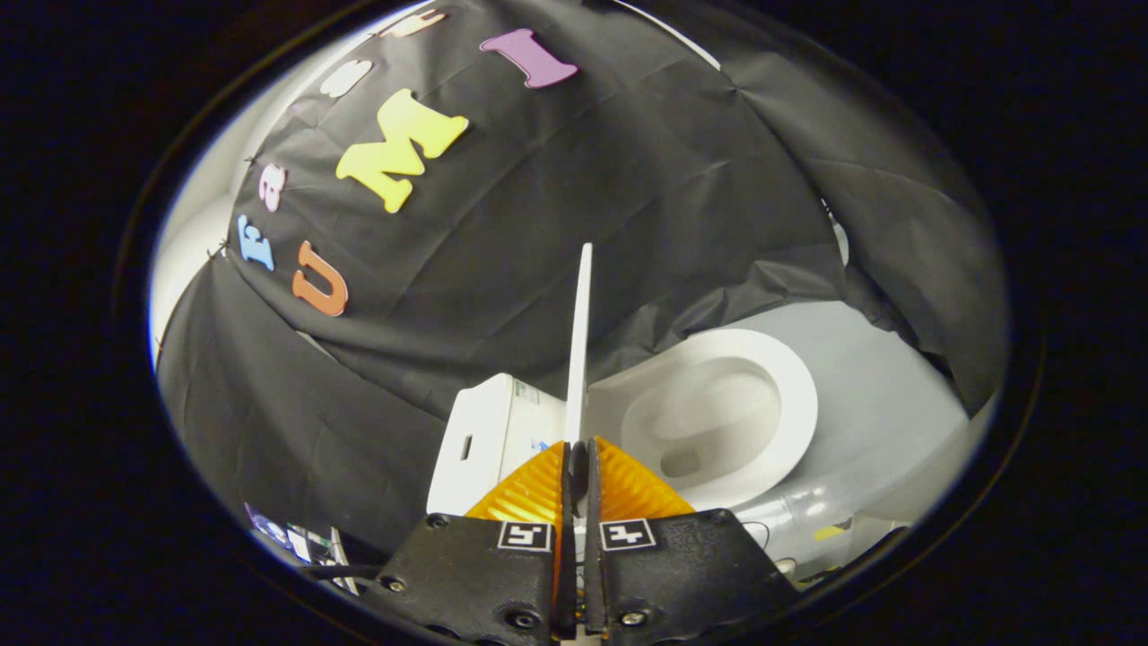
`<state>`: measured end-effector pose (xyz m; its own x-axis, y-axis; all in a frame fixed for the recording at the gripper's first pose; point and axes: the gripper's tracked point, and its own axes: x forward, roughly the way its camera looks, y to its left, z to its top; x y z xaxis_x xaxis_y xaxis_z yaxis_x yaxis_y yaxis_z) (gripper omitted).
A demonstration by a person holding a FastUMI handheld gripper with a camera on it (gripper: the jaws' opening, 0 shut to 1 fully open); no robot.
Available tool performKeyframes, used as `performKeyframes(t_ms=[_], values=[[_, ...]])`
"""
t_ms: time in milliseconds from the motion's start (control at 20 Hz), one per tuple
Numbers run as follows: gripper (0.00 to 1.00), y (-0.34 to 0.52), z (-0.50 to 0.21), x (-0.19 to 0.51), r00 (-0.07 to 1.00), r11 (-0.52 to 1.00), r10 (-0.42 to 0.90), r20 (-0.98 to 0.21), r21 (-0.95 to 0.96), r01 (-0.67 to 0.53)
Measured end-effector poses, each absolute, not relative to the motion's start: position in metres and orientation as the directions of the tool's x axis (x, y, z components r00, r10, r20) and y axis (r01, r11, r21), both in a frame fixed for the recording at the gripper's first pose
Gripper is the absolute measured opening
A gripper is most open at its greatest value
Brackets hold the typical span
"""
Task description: Open the toilet lid.
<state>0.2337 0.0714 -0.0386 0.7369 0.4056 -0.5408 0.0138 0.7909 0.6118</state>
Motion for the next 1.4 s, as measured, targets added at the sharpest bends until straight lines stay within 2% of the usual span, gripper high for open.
performKeyframes(t_ms=[1400], values=[[0.07,0.217,0.030,0.232,0.718,0.912,0.377,-0.585,0.371,-0.176]])
